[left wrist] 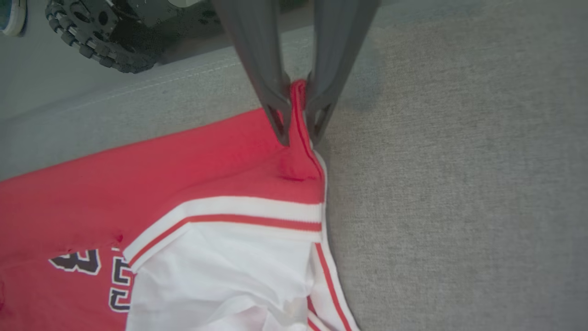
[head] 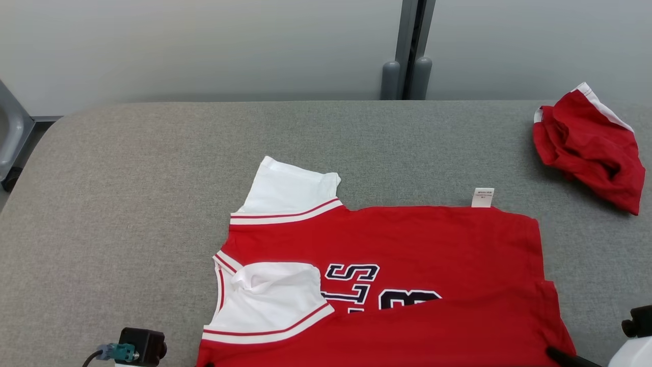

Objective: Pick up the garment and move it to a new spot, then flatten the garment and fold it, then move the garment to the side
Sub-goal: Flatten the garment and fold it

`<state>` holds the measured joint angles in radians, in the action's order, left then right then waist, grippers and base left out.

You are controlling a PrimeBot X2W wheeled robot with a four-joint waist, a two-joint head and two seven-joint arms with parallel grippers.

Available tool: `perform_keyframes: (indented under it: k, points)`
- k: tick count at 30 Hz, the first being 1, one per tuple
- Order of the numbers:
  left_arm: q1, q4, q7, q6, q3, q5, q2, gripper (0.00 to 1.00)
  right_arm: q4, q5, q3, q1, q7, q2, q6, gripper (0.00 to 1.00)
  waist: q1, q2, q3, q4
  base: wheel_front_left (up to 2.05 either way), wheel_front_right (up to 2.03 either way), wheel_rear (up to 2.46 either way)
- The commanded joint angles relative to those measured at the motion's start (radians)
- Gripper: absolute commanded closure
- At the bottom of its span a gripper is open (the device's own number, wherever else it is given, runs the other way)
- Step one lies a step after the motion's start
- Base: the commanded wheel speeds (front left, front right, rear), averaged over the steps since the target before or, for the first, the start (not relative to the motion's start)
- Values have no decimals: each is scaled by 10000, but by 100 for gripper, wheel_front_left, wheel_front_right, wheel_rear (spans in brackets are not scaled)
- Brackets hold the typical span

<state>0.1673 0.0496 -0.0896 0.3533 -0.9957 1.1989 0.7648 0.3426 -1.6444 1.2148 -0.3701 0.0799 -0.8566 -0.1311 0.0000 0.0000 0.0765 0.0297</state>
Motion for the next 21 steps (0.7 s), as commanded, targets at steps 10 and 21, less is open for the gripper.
perform_keyframes:
  k: [10, 21]
  points:
    - [-264, 392, -311, 299, -59, 186, 254, 100, -432, -146, 316, 178, -263, -820, 4, 100, 0, 0, 99, -92, 0, 0, 0]
    - [-218, 593, -439, 430, -69, 219, 155, 0, -675, -520, 483, 2, -94, -1010, 0, 0, 0, 0, 136, -51, 0, 0, 0]
